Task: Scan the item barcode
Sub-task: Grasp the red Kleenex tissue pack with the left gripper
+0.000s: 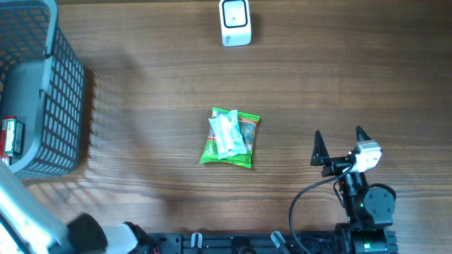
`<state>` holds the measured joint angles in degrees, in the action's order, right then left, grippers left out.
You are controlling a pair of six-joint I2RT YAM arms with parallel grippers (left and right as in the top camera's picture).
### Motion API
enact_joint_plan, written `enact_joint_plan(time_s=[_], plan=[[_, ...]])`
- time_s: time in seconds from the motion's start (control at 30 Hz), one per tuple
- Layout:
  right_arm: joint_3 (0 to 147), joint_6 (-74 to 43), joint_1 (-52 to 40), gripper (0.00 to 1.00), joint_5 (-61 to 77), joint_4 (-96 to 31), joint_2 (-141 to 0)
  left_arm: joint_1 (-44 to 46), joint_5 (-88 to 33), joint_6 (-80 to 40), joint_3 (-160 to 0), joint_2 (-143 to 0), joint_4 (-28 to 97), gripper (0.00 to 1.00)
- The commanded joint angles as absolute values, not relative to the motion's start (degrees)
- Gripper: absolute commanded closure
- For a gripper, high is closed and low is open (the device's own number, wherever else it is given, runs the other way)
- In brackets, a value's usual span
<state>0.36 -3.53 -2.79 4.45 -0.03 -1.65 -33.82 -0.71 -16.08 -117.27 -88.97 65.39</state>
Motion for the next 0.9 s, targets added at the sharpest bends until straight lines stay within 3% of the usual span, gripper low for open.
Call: enact_joint_plan(time_s=[0.0, 0.2, 0.37, 0.43, 0.6, 0.87], plan=[[0.3, -3.0, -2.6, 0.0, 3.9, 0.1, -1.7, -22.3, 7.0, -17.2, -117.5, -85.4, 69.2, 0.51], [0.3, -3.0, -2.6, 0.0, 3.9, 0.1, -1.7, 2.4, 20.2, -19.1, -112.0, -86.5, 76.5, 0.54], [0.3, -3.0, -2.6, 0.0, 3.9, 0.1, -1.7, 15.5, 24.4, -22.9, -95.2, -89.4, 69.9, 0.54], [0.3, -3.0, -2.6, 0.0, 3.9, 0.1, -1.7, 18.4, 26.4, -23.0, -87.2, -90.7, 63.6, 0.55], [0.3, -3.0, -2.6, 0.0, 3.9, 0.1, -1.7, 21.0, 32.9, -23.0, -72.2, -95.5, 47.2, 0.69], [0.3, -3.0, -2.6, 0.0, 3.9, 0.1, -1.7, 21.0, 47.4, -22.8, -62.8, -103.4, 34.4, 0.61]])
